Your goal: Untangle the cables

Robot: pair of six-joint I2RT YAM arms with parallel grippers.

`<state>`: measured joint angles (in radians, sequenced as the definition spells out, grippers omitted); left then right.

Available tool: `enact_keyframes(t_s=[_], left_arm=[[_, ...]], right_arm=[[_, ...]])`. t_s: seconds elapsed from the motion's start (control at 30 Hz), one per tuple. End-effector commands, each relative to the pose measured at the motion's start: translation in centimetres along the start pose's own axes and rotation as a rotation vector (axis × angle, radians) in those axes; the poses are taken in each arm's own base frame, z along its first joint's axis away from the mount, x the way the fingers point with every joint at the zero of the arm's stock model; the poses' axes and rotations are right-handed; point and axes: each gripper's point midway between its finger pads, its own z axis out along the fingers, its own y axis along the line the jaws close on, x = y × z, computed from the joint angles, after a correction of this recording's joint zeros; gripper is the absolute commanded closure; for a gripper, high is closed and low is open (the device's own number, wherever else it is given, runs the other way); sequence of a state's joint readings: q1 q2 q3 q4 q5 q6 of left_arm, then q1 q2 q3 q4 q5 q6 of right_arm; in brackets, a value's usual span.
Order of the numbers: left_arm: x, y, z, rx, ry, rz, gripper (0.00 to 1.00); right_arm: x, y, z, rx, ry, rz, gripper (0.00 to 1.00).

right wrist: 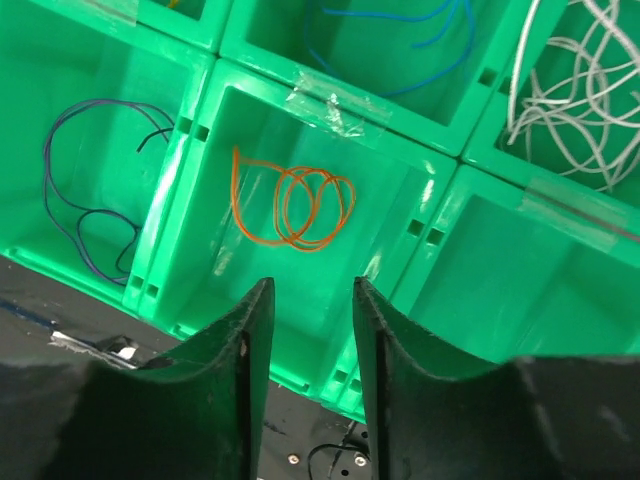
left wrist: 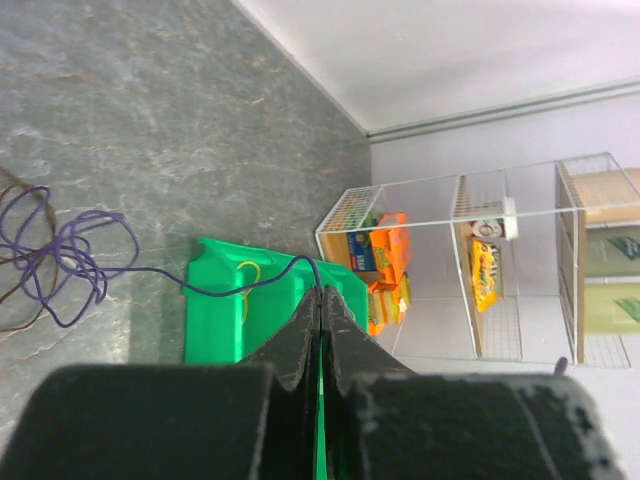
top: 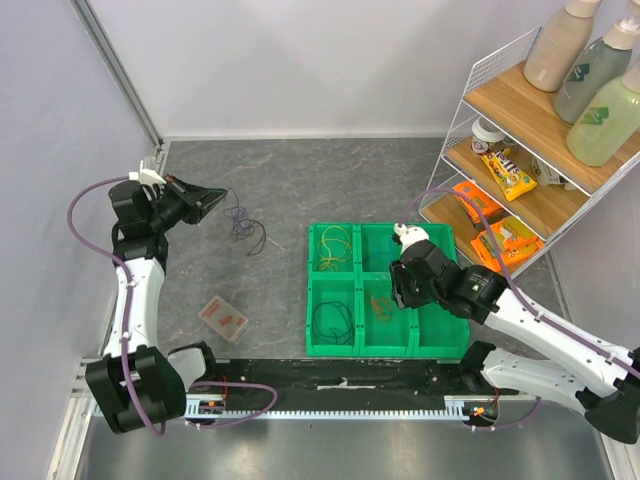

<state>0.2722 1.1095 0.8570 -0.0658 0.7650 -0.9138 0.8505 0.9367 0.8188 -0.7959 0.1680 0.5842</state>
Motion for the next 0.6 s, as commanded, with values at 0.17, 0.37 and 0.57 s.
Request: enact_keyframes(t_s=[0.17, 0.37, 0.57], left_arm=[[-0.9, -12.6, -3.8, 0.271, -0.019, 0.208, 0.98], [0.2, -17.1, -5.7, 0.37, -0.001, 0.283, 0.98], [0.4, -19.5, -6.8, 0.415, -0.01, 0.299, 0.98]], right_arm=[[-5.0, 1.3, -2.3, -0.041, -0.175, 0.0, 0.33], [-9.8, 7.6, -1.2, -0.306, -0.309, -0.047, 0.3], [-17.3, 14.7, -1.4, -0.555, -0.507, -0.143, 0.21]])
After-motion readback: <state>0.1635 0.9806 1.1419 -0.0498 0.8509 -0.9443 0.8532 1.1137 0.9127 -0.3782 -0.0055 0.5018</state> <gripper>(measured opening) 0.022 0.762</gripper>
